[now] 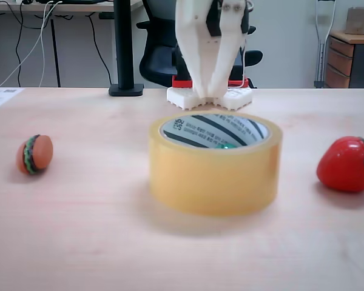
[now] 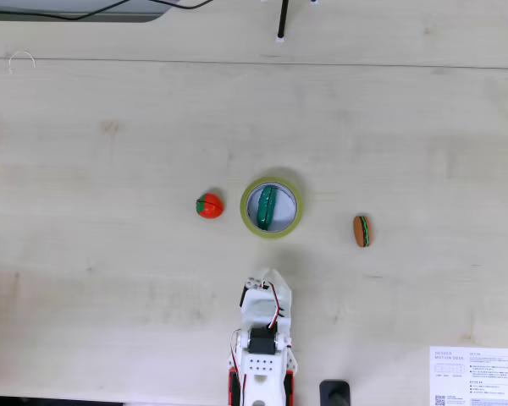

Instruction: Grasp a cucumber and put it in the hole.

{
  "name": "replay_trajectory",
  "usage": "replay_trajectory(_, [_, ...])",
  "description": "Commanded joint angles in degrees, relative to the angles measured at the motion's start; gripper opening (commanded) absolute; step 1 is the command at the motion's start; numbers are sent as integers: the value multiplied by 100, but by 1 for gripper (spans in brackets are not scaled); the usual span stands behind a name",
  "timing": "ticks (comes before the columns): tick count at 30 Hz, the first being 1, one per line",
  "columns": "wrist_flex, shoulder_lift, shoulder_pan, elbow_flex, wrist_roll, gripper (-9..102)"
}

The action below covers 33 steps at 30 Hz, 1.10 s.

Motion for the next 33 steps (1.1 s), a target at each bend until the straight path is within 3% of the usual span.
replay_trajectory(1, [-88,9,18,35,70,0])
replay_trajectory(33, [-35,9,18,870,70,0])
